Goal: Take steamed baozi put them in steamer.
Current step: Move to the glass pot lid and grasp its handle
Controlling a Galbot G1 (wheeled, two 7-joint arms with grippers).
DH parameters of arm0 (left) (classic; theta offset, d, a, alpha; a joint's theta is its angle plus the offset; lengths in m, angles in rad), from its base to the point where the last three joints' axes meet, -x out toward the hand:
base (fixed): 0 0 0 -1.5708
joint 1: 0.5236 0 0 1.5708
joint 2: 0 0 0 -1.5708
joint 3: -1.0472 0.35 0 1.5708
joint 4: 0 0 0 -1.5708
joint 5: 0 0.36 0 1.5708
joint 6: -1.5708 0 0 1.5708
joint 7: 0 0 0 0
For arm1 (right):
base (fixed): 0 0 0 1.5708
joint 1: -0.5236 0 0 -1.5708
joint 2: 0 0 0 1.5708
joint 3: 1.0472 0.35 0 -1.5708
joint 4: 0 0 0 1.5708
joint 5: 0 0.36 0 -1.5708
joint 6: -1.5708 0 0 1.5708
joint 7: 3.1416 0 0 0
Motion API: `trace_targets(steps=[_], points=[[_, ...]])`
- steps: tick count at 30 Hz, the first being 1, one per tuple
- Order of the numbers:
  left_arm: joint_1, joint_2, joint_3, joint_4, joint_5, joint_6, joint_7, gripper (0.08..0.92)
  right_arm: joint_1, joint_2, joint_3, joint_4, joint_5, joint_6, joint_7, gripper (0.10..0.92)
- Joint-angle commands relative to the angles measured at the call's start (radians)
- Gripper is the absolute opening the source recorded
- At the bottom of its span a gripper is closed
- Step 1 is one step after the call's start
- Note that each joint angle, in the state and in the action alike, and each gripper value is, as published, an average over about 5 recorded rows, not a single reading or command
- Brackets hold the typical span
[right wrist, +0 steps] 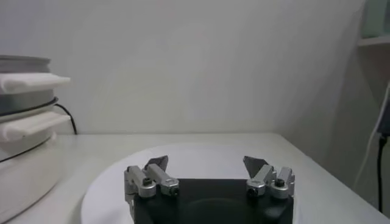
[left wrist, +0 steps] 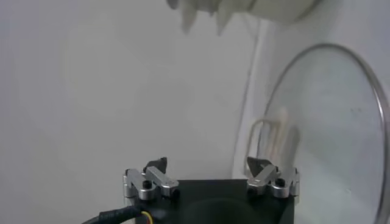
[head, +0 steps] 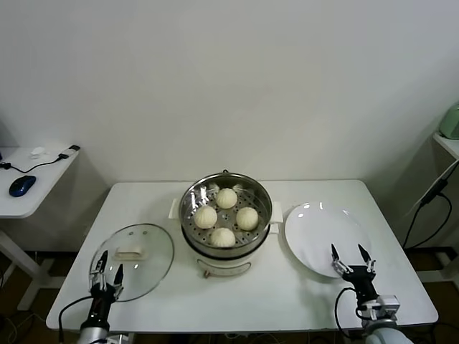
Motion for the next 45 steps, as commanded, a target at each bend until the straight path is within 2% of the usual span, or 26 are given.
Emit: trace_targets(steps=[1,18,24,27,45], points=[[-0.044,0.014,0.006,0.094,0.119,0.004,-0.028,0.823,-0.023,0.025,0.014,0.008,-0.025,0.003,0.003,0.822],[-0.176,-0.010,0.020,0.138,0.170,0.015,0.007,0.823,-0.026,0.026,0.029,0.008,-0.029,0.008,-0.002,0.823],[-0.216,-0.009,0.029,0.190,0.185,0.019,0.016,0.817,-0.030,0.024,0.036,0.005,-0.026,0.015,-0.004,0.823],[-0.223,-0.001,0.030,0.208,0.186,0.021,0.015,0.764,-0.031,0.025,0.037,0.004,-0.026,0.017,-0.006,0.823],[-0.244,-0.007,0.027,0.282,0.205,-0.003,-0.013,0.247,0.000,0.023,0.032,0.003,-0.028,0.009,-0.002,0.823]])
